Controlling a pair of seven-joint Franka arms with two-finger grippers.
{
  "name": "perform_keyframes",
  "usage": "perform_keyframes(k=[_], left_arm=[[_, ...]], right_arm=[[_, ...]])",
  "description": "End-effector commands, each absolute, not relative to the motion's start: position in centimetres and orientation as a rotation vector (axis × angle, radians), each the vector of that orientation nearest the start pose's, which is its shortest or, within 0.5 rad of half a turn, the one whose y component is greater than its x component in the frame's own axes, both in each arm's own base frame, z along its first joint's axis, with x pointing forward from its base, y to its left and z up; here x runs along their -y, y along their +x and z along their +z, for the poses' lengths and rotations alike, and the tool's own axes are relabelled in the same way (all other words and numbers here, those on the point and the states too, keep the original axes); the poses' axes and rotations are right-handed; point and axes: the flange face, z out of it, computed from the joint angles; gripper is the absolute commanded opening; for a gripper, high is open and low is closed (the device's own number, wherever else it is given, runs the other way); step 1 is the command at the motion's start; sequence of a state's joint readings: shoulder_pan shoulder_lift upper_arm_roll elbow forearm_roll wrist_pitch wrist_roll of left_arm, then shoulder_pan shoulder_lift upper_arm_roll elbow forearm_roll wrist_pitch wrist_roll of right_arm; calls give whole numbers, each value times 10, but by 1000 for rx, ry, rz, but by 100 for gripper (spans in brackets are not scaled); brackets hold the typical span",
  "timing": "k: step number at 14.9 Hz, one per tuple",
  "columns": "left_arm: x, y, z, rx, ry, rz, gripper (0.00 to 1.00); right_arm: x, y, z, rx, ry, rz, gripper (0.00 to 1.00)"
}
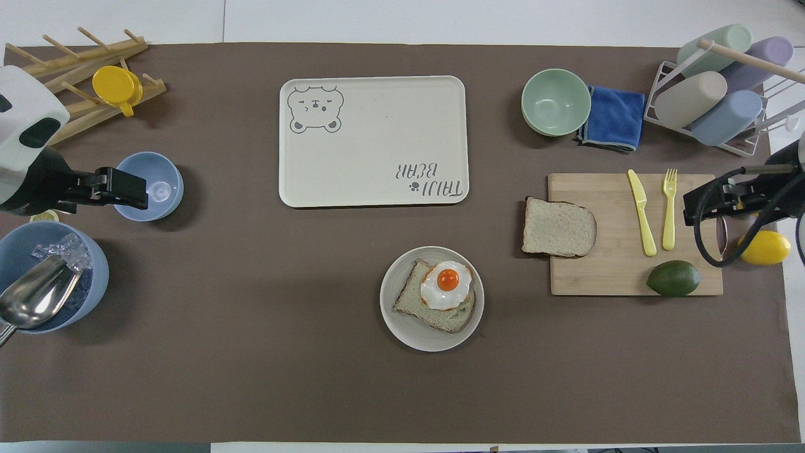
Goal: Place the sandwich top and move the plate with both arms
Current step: 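Reach the right gripper toward the bread slice on the cutting board, then grasp the bread slice with the right gripper and lift it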
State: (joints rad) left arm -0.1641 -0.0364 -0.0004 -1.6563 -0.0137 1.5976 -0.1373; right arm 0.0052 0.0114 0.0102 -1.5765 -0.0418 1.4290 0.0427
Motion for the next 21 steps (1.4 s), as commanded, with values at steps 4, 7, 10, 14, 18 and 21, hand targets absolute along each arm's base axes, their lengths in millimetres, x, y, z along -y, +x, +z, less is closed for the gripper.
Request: perform_keyframes(k=[4,7,10,14,18,21], left_arm=[[87,529,608,-45,-3143,44,100],[87,529,608,-46,-3141,44,100],[87,529,608,-45,-3141,44,100],[87,530,607,-45,-3141,46,100],[87,529,608,-45,-3143,44,100],[86,530,608,-43,-3141,44,100]], right_arm=[[-7,545,607,-12,-3159,235,100],[-10,541,609,-6,-3150,239,100],[-24,536,617,-6,-3108,215,100],[-51,535,611,-26,-3125,133,100],[-74,513,559,-133,-3289,173,100],[-154,541,475,-69,-3564,191,100]])
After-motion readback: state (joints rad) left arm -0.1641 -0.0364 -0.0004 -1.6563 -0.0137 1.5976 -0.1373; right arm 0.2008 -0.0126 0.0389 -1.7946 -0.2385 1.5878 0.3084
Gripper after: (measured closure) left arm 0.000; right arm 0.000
